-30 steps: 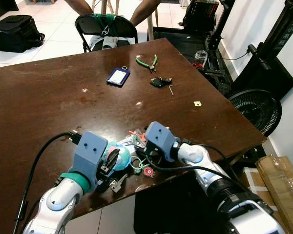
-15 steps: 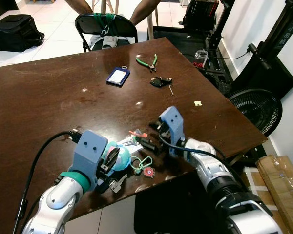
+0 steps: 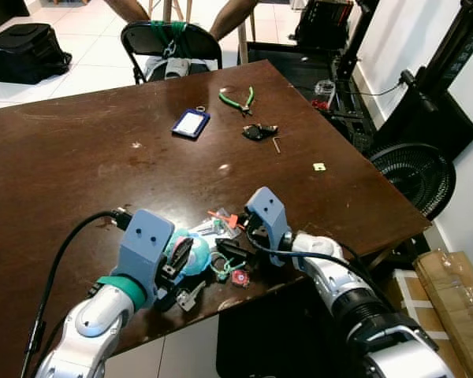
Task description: Hang keys on a hook
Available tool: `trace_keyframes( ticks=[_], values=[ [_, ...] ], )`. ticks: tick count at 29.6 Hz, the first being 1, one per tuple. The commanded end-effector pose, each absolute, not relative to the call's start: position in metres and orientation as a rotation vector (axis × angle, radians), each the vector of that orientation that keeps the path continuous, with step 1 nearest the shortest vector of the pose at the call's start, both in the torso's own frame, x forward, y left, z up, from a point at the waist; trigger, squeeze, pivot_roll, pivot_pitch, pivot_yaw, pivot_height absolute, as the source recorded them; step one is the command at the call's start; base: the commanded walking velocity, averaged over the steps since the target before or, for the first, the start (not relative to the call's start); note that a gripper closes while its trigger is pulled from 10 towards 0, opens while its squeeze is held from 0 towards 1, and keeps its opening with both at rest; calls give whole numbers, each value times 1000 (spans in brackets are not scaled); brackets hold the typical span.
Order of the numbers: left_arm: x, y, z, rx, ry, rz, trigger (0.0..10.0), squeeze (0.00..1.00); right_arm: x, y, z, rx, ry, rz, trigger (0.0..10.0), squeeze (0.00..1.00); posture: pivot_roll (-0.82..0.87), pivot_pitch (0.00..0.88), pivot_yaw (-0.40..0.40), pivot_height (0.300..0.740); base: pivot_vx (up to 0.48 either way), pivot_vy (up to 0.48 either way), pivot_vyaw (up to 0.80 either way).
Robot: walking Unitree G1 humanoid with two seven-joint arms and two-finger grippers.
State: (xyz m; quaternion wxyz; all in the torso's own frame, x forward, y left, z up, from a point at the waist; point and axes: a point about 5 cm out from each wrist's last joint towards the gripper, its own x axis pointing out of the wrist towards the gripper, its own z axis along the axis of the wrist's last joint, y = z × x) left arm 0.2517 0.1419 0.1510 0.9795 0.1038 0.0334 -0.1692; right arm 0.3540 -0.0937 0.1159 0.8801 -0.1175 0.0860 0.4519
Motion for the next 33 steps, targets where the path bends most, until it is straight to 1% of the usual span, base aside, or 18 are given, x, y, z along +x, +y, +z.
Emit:
trace_keyframes(
  ticks=[1, 25, 29, 31, 32, 33],
  values=[
    [251, 145, 145, 217, 96, -330, 10000, 0, 349, -95, 101, -242, 246, 942, 0, 0, 20, 113, 67, 740, 0, 0, 0],
    [252, 147, 144, 209, 101, -312, 10000, 0, 349, -92, 103, -219, 213, 925, 0, 0, 26, 100, 62, 740, 0, 0, 0],
    [251, 147, 143, 205, 101, -310, 10000, 0, 351, -92, 110, -204, 172, 908, 0, 0, 24, 96, 60, 740, 0, 0, 0],
    [250, 148, 144, 200, 94, -304, 10000, 0, 353, -96, 130, -161, 49, 864, 0, 0, 19, 89, 55, 740, 0, 0, 0],
    [250, 148, 144, 200, 94, -304, 10000, 0, 353, -96, 130, -161, 49, 864, 0, 0, 19, 89, 55, 740, 0, 0, 0],
    [250, 148, 146, 195, 86, -301, 10000, 0, 352, -100, 143, -130, -26, 830, 3412, 0, 9, 85, 55, 740, 0, 0, 0]
  ],
)
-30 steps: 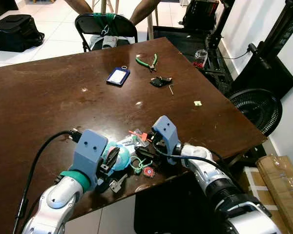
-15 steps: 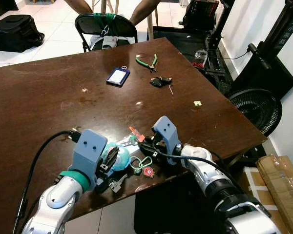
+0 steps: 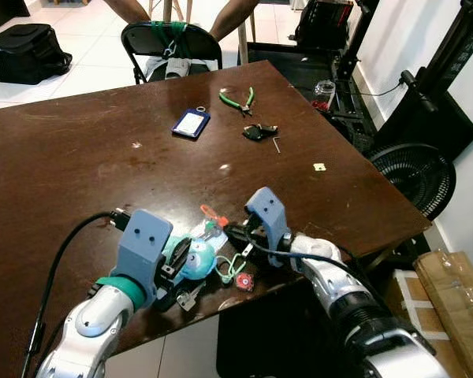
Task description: Hang keys on a hook
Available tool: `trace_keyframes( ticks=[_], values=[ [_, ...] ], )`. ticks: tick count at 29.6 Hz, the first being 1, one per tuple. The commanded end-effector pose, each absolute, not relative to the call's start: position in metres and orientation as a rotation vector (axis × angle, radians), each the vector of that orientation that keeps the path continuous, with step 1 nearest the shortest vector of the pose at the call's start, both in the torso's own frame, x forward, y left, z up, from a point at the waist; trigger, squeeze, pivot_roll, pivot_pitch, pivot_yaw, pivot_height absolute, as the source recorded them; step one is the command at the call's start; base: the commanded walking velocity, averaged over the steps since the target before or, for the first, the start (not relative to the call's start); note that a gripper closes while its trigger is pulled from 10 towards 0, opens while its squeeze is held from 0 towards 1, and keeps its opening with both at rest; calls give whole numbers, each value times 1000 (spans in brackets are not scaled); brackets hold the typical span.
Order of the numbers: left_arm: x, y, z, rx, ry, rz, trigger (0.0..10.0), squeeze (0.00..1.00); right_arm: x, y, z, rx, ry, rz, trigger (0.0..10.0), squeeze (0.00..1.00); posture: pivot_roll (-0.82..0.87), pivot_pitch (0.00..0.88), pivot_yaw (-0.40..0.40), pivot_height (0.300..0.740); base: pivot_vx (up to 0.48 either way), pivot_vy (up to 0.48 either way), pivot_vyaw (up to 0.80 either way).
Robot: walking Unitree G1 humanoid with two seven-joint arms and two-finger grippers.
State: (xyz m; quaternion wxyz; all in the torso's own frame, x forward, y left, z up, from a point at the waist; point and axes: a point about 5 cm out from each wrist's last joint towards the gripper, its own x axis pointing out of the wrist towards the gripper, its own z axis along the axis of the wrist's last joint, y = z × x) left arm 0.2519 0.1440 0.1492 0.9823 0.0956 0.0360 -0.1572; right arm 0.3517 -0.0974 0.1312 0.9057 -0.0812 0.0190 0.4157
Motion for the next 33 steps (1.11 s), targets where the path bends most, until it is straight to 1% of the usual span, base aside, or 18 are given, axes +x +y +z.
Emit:
trace_keyframes(
  ticks=[1, 2, 3, 4, 6, 8, 9, 10, 12, 17, 18, 23, 25, 26, 27, 28, 33],
  values=[
    [250, 148, 146, 195, 86, -301, 10000, 0, 352, -100, 143, -130, -26, 830, 3412, 0, 9, 85, 55, 740, 0, 0, 0],
    [250, 147, 149, 189, 71, -304, 10000, 0, 349, -107, 159, -92, -112, 768, 10000, 0, -3, 79, 58, 740, 0, 0, 0],
    [250, 147, 149, 189, 71, -304, 10000, 0, 349, -107, 159, -92, -112, 768, 10000, 0, -3, 79, 58, 740, 0, 0, 0],
    [250, 143, 154, 178, 48, -317, 10000, 0, 345, -116, 175, -54, -201, 683, 10000, 0, -22, 70, 65, 740, 0, 0, 0],
    [250, 143, 154, 178, 48, -317, 10000, 0, 345, -116, 175, -54, -201, 683, 10000, 0, -22, 70, 65, 740, 0, 0, 0],
    [252, 136, 166, 149, -5, -343, 10000, 0, 336, -133, 201, -5, -344, 534, 10000, 0, -43, 57, 73, 740, 0, 0, 0],
    [254, 130, 173, 129, -41, -357, 10000, 0, 329, -138, 210, -15, -400, 475, 10000, 0, -59, 43, 79, 740, 0, 0, 0],
    [254, 130, 173, 129, -41, -357, 10000, 0, 329, -138, 210, -15, -400, 475, 10000, 0, -59, 43, 79, 740, 0, 0, 0],
    [259, 121, 187, 103, -105, -368, 10000, 0, 321, -146, 216, -41, -451, 381, 10000, 0, -81, 19, 86, 740, 0, 0, 0],
    [265, 119, 189, 104, -125, -342, 10000, 0, 320, -147, 208, -40, -433, 342, 10000, 0, -96, 0, 87, 740, 0, 0, 0],
    [268, 123, 185, 123, -119, -303, 10000, 0, 321, -146, 196, -18, -398, 331, 10000, 0, -100, 0, 83, 740, 0, 0, 0],
    [273, 132, 178, 139, -104, -221, 10000, 0, 321, -144, 179, -16, -341, 313, 10000, 0, -95, 0, 76, 740, 0, 0, 0],
    [276, 148, 170, 137, -85, -129, 10000, 0, 324, -147, 169, -32, -309, 271, 10000, 0, -93, 0, 72, 740, 0, 0, 0],
    [277, 153, 166, 133, -79, -97, 10000, 0, 325, -148, 167, -37, -302, 256, 10000, 0, -93, 0, 72, 740, 0, 0, 0],
    [277, 153, 166, 133, -79, -97, 10000, 0, 325, -148, 167, -37, -302, 256, 10000, 0, -93, 0, 72, 740, 0, 0, 0],
    [279, 165, 161, 131, -67, -35, 10000, 0, 328, -143, 171, -31, -310, 266, 10000, 0, -91, 0, 71, 740, 0, 0, 0],
    [280, 169, 161, 134, -66, -15, 10000, 0, 329, -139, 176, -12, -320, 275, 10000, 0, -88, 0, 72, 740, -192, 0, 0]
  ],
)
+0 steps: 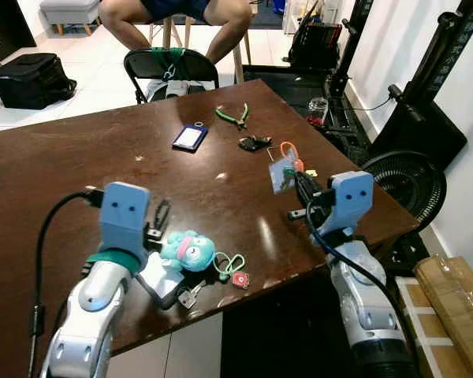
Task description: Hang keys on a hook
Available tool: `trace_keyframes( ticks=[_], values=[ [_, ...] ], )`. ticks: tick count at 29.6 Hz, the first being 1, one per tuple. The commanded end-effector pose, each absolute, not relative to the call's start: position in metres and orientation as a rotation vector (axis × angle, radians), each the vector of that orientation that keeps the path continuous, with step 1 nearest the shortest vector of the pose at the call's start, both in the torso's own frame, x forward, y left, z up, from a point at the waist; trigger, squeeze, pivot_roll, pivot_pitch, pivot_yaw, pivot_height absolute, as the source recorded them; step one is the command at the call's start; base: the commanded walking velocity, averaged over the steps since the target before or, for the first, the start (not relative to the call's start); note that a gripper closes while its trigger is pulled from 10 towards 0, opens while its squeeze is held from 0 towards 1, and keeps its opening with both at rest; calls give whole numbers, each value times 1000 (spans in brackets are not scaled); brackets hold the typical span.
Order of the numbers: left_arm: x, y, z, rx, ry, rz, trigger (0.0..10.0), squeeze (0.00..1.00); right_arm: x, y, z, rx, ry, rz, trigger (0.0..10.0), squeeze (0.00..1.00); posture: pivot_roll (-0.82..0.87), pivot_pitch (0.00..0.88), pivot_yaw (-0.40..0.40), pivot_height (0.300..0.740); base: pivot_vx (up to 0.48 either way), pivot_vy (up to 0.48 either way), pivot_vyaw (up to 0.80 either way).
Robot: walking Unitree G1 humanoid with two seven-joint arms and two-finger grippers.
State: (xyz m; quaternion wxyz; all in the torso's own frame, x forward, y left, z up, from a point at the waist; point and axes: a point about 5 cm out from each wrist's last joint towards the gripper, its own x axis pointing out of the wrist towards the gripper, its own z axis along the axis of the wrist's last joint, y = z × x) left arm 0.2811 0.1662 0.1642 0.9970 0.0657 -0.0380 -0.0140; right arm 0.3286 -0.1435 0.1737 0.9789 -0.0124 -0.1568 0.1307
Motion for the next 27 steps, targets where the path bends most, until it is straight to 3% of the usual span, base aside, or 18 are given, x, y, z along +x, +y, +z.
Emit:
trace_keyframes(
  ticks=[1, 7, 27],
  values=[
    [280, 169, 161, 134, -66, -15, 10000, 0, 329, -139, 176, -12, -320, 275, 10000, 0, -88, 0, 72, 740, -240, 0, 0],
    [283, 175, 164, 143, -70, -5, 10000, 0, 327, -125, 181, 46, -323, 344, 10000, 0, -82, 0, 94, 740, -326, 0, 0],
    [285, 177, 162, 142, -88, 23, 10000, 0, 327, -113, 178, -10, -316, 395, 10000, 0, -67, 0, 86, 740, -401, 0, 0]
  ],
)
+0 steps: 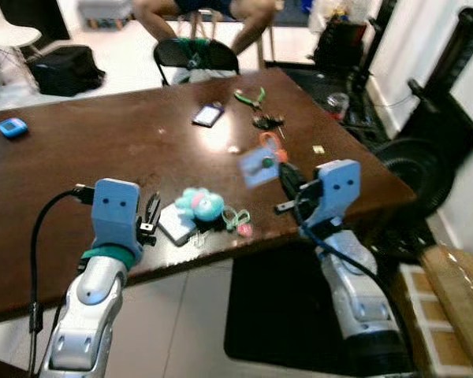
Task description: Hang keys on a hook
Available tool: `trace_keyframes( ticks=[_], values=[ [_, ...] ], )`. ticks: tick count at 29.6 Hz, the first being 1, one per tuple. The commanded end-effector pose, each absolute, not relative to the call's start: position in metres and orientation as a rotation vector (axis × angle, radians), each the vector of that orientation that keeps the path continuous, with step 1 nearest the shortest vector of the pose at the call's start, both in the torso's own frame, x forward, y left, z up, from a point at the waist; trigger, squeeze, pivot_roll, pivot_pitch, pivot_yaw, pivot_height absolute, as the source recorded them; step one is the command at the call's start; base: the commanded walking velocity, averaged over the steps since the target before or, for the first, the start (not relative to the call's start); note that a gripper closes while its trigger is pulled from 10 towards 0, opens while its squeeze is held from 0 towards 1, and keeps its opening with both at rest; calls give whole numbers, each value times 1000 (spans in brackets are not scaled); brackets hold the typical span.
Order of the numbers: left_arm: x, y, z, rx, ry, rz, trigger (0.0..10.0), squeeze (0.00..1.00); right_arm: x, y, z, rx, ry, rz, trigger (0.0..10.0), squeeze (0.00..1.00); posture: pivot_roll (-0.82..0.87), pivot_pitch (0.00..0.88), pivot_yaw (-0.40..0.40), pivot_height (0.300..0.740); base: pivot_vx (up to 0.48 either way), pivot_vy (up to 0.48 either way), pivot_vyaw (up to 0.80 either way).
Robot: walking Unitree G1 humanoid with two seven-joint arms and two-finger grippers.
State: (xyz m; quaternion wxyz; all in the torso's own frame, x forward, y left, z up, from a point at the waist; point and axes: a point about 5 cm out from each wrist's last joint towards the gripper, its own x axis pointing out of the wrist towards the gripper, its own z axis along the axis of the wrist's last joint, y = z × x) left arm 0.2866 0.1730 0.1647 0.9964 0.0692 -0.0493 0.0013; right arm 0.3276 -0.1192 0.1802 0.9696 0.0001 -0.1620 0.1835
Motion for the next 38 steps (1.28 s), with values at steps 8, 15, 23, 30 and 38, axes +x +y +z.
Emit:
trace_keyframes(
  ticks=[8, 15, 23, 30, 38],
  values=[
    [284, 177, 161, 142, -89, 22, 10000, 0, 326, -111, 178, -16, -310, 401, 10000, 0, -67, 0, 87, 740, -421, 0, 0],
    [285, 176, 161, 140, -89, 20, 10000, 0, 326, -112, 177, -33, -309, 403, 10000, 0, -66, 0, 87, 740, -420, 0, 0],
    [285, 176, 161, 138, -89, 19, 10000, 0, 326, -110, 179, -48, -315, 408, 10000, 0, -64, 0, 85, 740, -419, 0, 0],
    [286, 170, 166, 127, -86, 9, 10000, 0, 327, -109, 194, -60, -368, 412, 10000, 0, -63, 0, 87, 740, -106, 0, 446],
    [287, 147, 188, 103, -117, -76, 10000, 0, 326, -102, 227, -53, -474, 423, 10000, 0, -60, 0, 89, 740, 0, 0, 800]
  ],
)
